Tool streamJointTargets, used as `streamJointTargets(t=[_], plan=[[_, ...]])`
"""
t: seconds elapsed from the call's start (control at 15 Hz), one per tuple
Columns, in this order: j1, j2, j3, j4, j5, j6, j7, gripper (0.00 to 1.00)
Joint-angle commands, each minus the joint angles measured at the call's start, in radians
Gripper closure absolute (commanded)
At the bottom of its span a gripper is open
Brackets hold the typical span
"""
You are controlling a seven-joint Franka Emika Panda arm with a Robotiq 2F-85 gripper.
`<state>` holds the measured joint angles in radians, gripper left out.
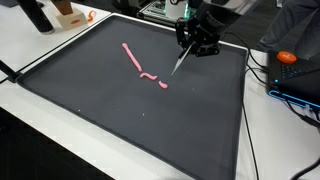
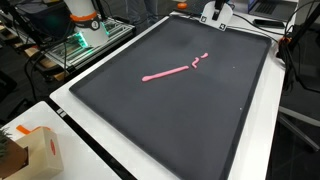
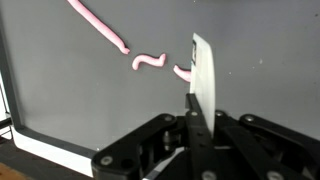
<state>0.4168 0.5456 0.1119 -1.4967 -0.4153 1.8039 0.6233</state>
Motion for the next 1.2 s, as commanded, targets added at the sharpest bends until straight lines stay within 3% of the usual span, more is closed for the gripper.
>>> streamJointTargets(t=[0.0,0.53,1.13], plan=[[0.032,0.075,-0.019,0.097,-0.018,-0.049,-0.048,0.99],[0.054,0.153,-0.051,0.210,-0.007,-0.075,-0.101,0.99],[0.016,0.155,-0.079,0.256,0.036,-0.058,-0.100,0.99]])
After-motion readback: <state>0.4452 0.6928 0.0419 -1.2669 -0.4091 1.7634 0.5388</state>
